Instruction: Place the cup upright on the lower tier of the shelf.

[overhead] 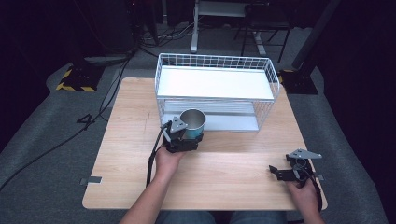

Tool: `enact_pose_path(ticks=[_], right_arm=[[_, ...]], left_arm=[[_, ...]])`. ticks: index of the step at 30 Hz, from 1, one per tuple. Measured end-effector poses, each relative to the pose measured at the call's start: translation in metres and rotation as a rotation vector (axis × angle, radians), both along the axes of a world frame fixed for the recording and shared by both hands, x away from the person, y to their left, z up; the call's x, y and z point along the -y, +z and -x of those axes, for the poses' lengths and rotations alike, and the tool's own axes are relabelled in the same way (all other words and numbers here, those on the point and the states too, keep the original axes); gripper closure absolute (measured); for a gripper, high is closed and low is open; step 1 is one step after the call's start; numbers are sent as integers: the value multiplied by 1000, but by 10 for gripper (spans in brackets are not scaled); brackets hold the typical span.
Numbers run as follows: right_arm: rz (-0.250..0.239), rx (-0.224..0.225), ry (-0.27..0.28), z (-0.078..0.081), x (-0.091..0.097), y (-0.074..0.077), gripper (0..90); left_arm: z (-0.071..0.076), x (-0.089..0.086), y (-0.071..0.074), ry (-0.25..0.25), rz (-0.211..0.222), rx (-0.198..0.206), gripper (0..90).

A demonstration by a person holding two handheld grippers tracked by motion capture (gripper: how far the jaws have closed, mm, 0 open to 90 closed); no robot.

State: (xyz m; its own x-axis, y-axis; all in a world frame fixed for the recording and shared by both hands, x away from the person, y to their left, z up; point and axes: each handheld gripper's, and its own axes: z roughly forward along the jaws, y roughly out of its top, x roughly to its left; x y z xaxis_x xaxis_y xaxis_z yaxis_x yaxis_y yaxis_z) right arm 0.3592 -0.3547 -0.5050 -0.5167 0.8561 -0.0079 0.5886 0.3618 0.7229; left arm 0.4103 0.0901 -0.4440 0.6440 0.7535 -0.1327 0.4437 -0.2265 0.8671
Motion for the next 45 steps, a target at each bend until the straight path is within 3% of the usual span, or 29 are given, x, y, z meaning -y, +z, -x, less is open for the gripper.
enact_pose_path(ticks=[9,22,26,39,45], right_arm=[[0,0,0,0,0,0,70],[0,0,-3,0,0,0,71],[0,0,-3,0,0,0,71],[-1,0,-3,0,0,0,71],[-1,0,-3,0,0,0,71]], left_arm=[[-16,12,-2,13,10,21,227],[-43,35,-6,18,-32,9,227],[-50,42,-6,22,-24,16,227],[-79,55,-15,79,19,43,226],[-88,64,-19,110,-6,52,227]])
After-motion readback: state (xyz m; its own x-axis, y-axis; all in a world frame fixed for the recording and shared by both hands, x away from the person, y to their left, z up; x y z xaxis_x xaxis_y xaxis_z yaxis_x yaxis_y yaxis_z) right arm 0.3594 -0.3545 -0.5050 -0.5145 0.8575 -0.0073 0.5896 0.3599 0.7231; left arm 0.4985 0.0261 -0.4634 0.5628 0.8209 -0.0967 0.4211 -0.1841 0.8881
